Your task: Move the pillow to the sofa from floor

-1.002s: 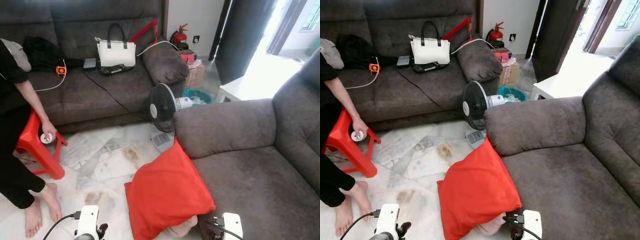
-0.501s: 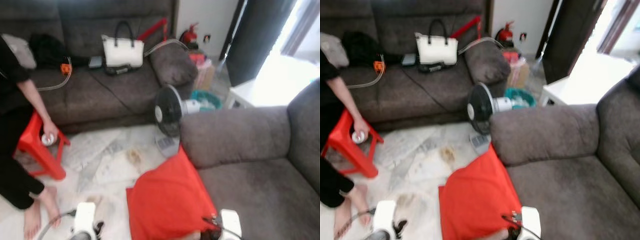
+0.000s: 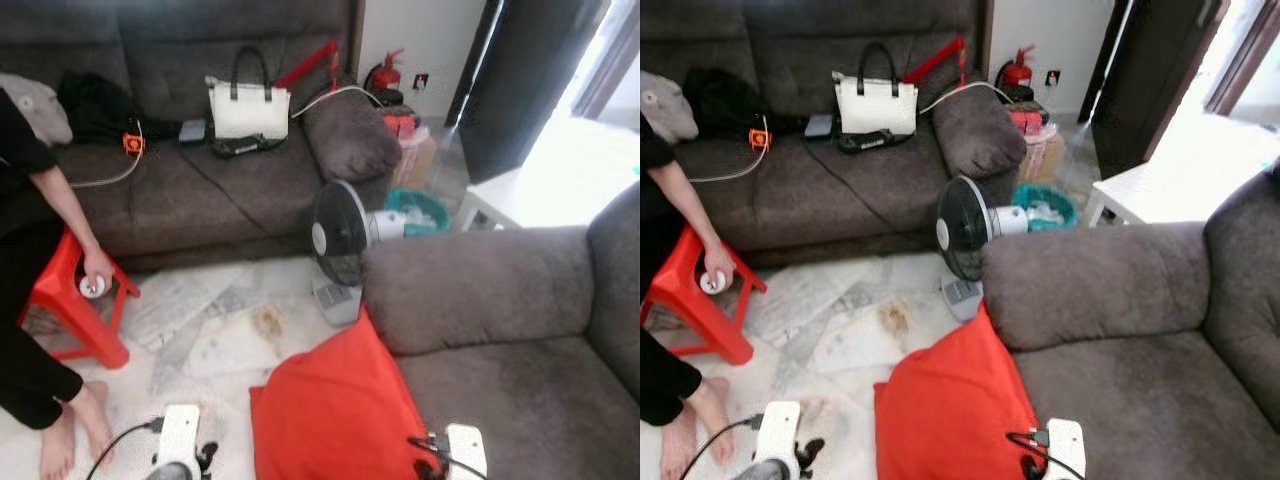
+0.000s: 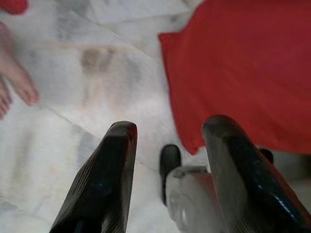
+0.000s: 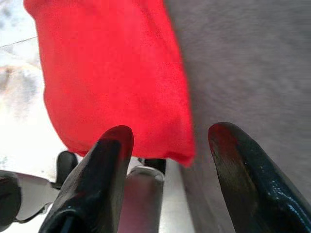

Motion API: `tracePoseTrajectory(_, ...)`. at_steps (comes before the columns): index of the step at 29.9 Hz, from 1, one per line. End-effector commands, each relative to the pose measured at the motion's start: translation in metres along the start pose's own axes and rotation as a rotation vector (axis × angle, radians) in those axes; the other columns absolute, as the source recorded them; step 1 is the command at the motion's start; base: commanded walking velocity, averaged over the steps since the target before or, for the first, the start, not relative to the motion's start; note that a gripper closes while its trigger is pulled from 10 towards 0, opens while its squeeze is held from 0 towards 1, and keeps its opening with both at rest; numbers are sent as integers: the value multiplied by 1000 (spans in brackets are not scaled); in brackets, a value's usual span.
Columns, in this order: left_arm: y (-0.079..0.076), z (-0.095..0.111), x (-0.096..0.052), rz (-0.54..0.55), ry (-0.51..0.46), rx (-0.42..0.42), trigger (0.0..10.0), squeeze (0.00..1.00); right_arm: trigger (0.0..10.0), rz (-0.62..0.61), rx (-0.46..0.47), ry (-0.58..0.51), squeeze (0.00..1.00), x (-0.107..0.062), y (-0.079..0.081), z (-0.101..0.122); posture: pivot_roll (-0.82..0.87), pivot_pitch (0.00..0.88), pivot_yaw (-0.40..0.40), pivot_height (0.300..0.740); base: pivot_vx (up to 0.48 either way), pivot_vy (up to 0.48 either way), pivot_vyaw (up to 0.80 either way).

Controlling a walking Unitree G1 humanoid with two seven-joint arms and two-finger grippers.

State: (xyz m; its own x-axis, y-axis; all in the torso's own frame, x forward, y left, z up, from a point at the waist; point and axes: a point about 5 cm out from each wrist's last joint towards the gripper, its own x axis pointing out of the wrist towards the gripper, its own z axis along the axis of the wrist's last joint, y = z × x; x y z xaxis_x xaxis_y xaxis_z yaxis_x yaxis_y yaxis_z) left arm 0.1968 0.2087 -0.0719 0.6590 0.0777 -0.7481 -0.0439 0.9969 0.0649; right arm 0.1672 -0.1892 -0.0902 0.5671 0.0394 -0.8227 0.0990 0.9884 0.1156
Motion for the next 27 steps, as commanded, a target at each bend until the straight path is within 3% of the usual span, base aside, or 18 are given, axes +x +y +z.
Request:
tracePoseTrajectory(1,5,-4,-1,11,18,1,10000,0,10000,-4,13,4,0,0,1,-1,160,39,-60,740,0,0,0)
tracePoseTrajectory(7,6,-2,-2,32,-10,21,10000,0,10000,-14,36,-27,0,0,1,0,159,34,-57,740,0,0,0)
tracePoseTrajectory(15,10,9,-4,106,-162,55,10000,0,10000,-28,51,-104,0,-1,0,6,156,29,-55,740,0,0,0)
tracePoseTrajectory(16,14,22,-4,123,-237,45,10000,0,10000,-32,65,-127,0,-1,0,8,157,28,-56,740,0,0,0)
tracePoseTrajectory(17,14,22,-4,123,-237,45,10000,0,10000,-32,65,-127,0,-1,0,8,157,28,-56,740,0,0,0)
tracePoseTrajectory(20,25,83,-9,144,-519,57,10000,0,10000,-26,101,-187,0,-3,0,11,158,18,-50,740,0,0,0)
tracePoseTrajectory(23,26,95,-12,146,-584,71,10000,0,10000,-24,100,-203,0,-3,0,12,158,17,-50,740,0,0,0)
tracePoseTrajectory(25,25,118,-20,143,-713,101,10000,0,10000,-39,165,-262,0,-4,-1,15,156,8,-46,740,0,0,0)
tracePoseTrajectory(27,23,126,-24,136,-767,104,10000,0,10000,-32,189,-290,0,-5,-1,16,157,5,-47,740,0,0,0)
